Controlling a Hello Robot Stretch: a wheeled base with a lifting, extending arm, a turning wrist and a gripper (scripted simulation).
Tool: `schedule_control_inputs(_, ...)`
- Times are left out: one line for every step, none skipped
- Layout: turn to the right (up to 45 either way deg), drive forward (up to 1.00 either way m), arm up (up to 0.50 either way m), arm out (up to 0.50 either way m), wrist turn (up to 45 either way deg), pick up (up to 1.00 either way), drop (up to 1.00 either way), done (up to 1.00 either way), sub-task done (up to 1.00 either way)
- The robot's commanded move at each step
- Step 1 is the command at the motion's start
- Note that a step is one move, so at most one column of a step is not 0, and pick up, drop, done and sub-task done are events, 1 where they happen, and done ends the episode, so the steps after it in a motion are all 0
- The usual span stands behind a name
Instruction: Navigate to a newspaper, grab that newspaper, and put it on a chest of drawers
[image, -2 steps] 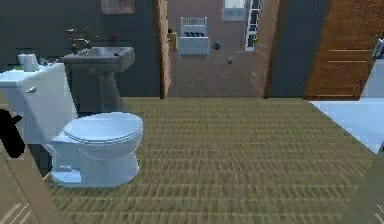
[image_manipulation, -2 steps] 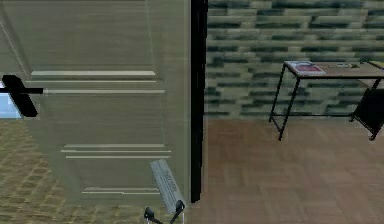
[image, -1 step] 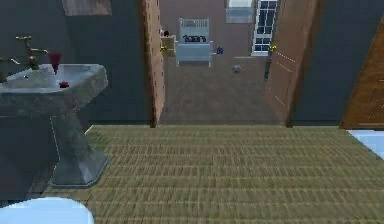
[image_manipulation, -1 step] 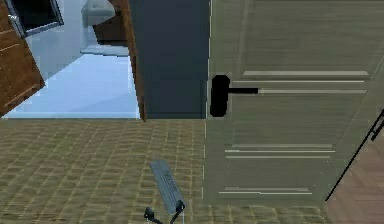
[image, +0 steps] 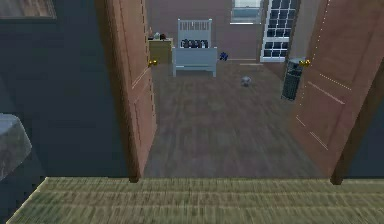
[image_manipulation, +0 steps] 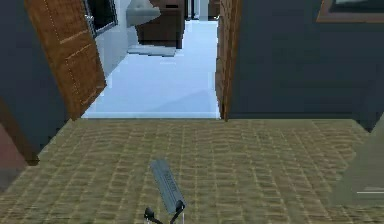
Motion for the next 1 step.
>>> schedule_control_inputs(0.0, 1.00, 0.00, 0.00, 0.0, 0.00, 0.00, 0.00, 0.00)
